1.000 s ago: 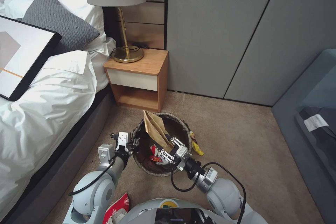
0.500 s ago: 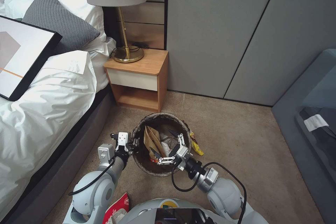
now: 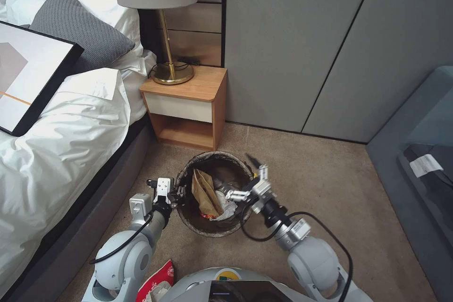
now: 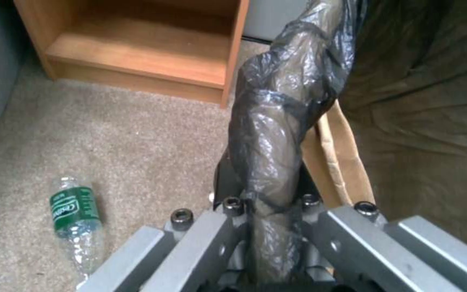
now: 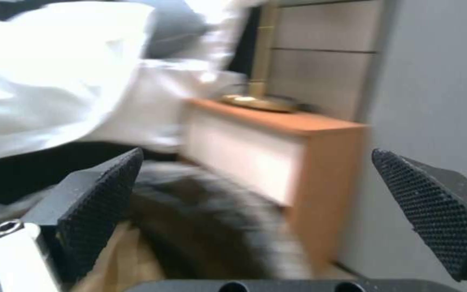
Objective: Pick up the trash bin, then pick up the garbage from the floor and place it into the trash bin.
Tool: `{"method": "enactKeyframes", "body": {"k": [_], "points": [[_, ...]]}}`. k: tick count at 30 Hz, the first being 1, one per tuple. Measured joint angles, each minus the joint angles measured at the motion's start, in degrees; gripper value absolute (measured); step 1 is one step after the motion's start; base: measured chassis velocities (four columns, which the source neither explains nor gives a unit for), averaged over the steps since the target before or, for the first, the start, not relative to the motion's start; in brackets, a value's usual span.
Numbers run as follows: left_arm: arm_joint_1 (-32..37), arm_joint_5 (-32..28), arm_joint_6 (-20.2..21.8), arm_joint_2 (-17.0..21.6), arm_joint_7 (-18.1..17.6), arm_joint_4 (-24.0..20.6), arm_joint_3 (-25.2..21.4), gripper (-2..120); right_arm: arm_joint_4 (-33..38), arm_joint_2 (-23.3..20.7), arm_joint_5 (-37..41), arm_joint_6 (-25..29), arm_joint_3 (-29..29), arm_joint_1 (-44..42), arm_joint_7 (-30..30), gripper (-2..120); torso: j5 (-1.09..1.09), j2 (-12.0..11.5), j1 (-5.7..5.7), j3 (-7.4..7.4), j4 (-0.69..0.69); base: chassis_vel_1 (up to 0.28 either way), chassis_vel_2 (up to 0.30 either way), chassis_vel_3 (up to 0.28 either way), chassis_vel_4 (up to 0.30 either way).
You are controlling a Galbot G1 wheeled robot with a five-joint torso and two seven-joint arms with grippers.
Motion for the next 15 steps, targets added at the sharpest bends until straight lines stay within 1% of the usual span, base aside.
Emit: {"method": "enactKeyframes", "body": {"k": [1, 2, 4, 5, 6, 9, 10, 12, 15], "points": [[0.01, -0.11, -0.10, 0.10, 0.01, -0.02, -0.31, 0, 2.54, 0.51, -0.87, -1.90, 1.39, -1.02, 4.72, 100, -0.01, 0.00, 0.00, 0.00, -0.01, 0.000, 0.000, 0.000, 0.000], [0.01, -0.11, -0.10, 0.10, 0.01, -0.02, -0.31, 0, 2.54, 0.51, -0.87, -1.90, 1.39, -1.02, 4.72, 100, -0.01, 0.00, 0.00, 0.00, -0.01, 0.000, 0.000, 0.000, 0.000], [-0.02, -0.26, -0.32, 0.12, 0.02, -0.02, -0.66, 0, 4.52, 1.35, -1.19, -3.06, 3.29, -2.20, 9.07, 100, -0.01, 0.00, 0.00, 0.00, -0.01, 0.000, 0.000, 0.000, 0.000], [-0.06, -0.30, -0.45, 0.11, 0.03, 0.00, -0.78, 0, 5.17, 1.72, -1.25, -3.21, 4.21, -2.70, 10.16, 100, 0.00, 0.00, 0.00, 0.00, -0.01, 0.000, 0.000, 0.000, 0.000], [-0.06, -0.30, -0.45, 0.11, 0.03, 0.00, -0.78, 0, 5.17, 1.72, -1.25, -3.21, 4.21, -2.70, 10.16, 100, 0.00, 0.00, 0.00, 0.00, -0.01, 0.000, 0.000, 0.000, 0.000], [-0.22, -0.37, -0.71, 0.07, 0.05, 0.11, -1.05, 0, 7.02, 3.05, -1.87, -2.98, 8.22, -5.12, 12.64, 100, 0.00, 0.00, 0.00, 0.00, -0.02, 0.000, 0.000, 0.000, 0.000], [-0.22, -0.37, -0.71, 0.07, 0.05, 0.11, -1.05, 0, 7.02, 3.05, -1.87, -2.98, 8.22, -5.12, 12.64, 100, 0.00, 0.00, 0.00, 0.00, -0.02, 0.000, 0.000, 0.000, 0.000], [-0.25, -0.50, -0.83, 0.10, 0.11, 0.11, -1.51, 0, 7.36, 3.80, -2.66, -2.06, 10.43, -6.85, 13.71, 100, 0.00, 0.00, 0.00, 0.00, -0.01, 0.000, 0.000, 0.000, 0.000], [-0.41, -0.85, -0.96, 0.21, 0.12, 0.11, -2.16, 0, 7.12, 4.59, -3.39, -1.45, 11.12, -8.14, 15.14, 100, -0.01, 0.00, 0.00, 0.00, -0.01, 0.000, 0.000, 0.000, 0.000]]}}
